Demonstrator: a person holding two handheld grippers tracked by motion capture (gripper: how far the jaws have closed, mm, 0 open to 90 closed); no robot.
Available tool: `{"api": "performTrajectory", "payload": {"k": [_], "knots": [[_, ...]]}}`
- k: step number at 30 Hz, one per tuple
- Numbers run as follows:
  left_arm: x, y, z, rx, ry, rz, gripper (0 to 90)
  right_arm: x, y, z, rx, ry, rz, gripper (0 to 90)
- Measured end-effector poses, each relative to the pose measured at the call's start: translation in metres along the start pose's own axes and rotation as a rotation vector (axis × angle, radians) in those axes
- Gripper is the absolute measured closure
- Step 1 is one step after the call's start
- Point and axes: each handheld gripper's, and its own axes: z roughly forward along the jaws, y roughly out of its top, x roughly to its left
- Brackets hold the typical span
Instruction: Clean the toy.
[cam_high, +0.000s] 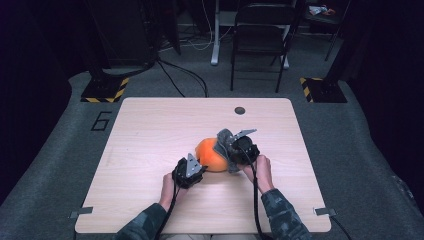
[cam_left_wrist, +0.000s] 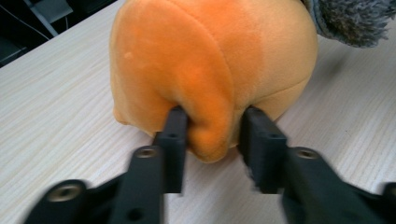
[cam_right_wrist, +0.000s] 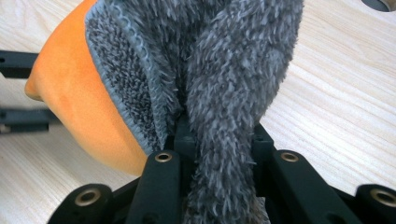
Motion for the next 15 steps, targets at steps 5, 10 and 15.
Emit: {"api": "performTrajectory", "payload": {"k": [5,10,15], "knots": [[0.006,0.005,-0.007,-0.016,-0.038,-0.007,78.6,-0.004,0.004,-0.008,0.003,0.016,0.023,72.7],[0.009,0.015,-0.017,-0.045,-0.089,-0.015,79.5,0.002,0.015,-0.031,-0.054,0.060,0.021,72.7],[0.002,0.021,-0.021,-0.060,-0.125,-0.004,79.4,0.034,0.024,-0.040,-0.071,0.077,-0.072,72.4]]}}
